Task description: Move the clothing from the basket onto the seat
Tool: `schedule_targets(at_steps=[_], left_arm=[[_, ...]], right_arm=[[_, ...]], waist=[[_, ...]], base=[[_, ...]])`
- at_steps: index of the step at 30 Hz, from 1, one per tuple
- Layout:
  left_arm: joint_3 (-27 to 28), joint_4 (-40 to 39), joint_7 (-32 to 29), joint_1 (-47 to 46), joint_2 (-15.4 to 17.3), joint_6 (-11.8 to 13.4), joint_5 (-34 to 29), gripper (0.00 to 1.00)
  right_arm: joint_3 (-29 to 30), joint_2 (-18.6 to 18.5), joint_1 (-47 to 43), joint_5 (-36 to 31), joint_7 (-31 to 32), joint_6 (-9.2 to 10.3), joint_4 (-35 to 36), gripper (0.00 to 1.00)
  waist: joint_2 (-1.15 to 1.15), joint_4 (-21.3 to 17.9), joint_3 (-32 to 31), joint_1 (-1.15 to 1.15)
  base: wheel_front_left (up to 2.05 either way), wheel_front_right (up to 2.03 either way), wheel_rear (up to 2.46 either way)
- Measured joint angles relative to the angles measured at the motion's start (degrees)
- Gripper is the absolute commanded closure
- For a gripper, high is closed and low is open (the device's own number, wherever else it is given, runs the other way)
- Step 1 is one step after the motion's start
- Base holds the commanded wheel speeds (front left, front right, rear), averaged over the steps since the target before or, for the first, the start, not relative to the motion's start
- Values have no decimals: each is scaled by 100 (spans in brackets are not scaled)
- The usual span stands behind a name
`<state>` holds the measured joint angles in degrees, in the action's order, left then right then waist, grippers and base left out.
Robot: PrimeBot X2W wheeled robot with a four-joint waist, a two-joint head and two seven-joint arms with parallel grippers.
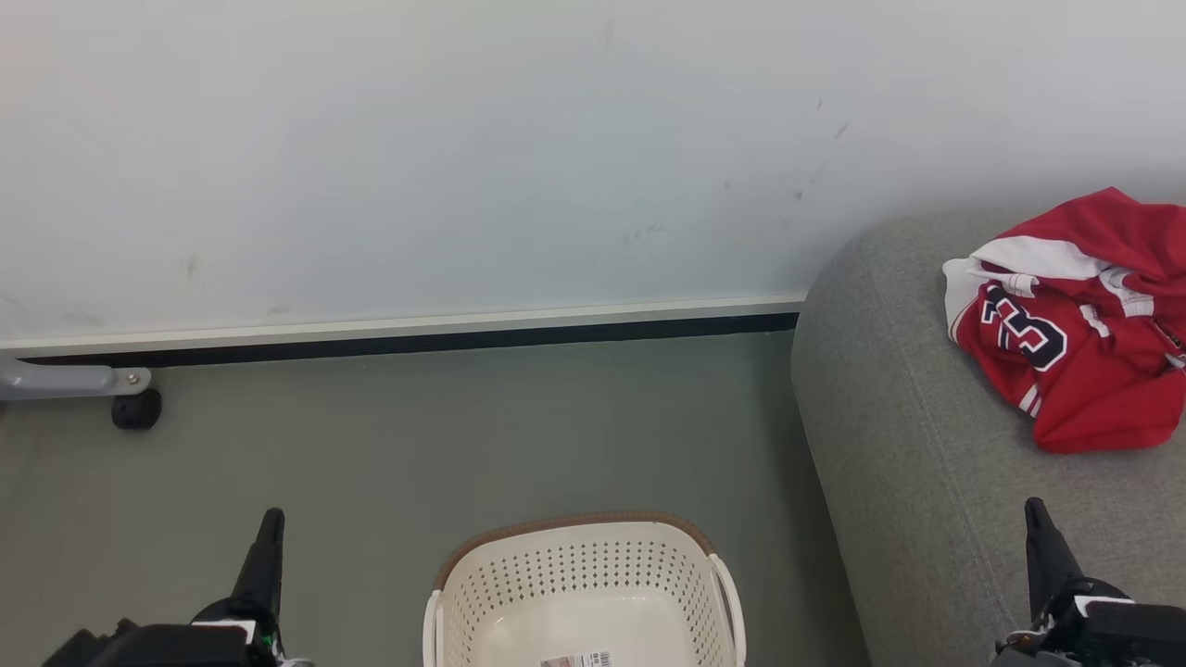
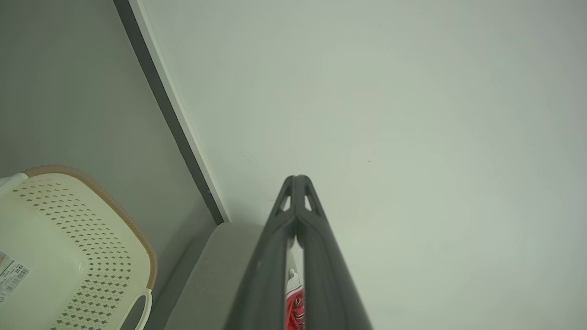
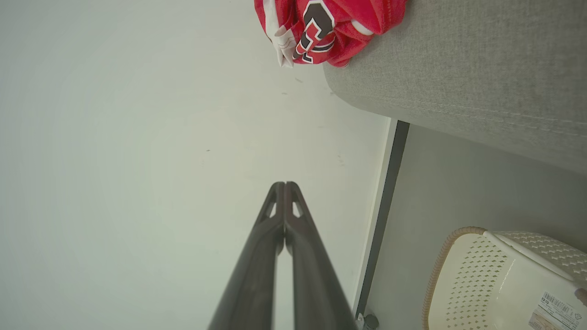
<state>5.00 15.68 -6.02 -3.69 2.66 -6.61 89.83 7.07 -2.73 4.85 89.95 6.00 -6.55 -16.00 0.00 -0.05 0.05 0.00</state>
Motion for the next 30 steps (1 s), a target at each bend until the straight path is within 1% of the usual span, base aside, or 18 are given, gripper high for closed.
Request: schedule_targets(at_steps=[4, 30], left_arm=[[19, 15, -49, -73, -19, -2, 182, 100], [20, 20, -49, -74, -21, -2, 187, 100]], right_arm=[[55, 10, 19, 147, 49, -10, -16, 100], [56, 16, 27, 147, 48, -27, -16, 100]], waist=[[0, 5, -1, 0], [0, 5, -1, 0]], base=[[0, 0, 0], [0, 0, 0]])
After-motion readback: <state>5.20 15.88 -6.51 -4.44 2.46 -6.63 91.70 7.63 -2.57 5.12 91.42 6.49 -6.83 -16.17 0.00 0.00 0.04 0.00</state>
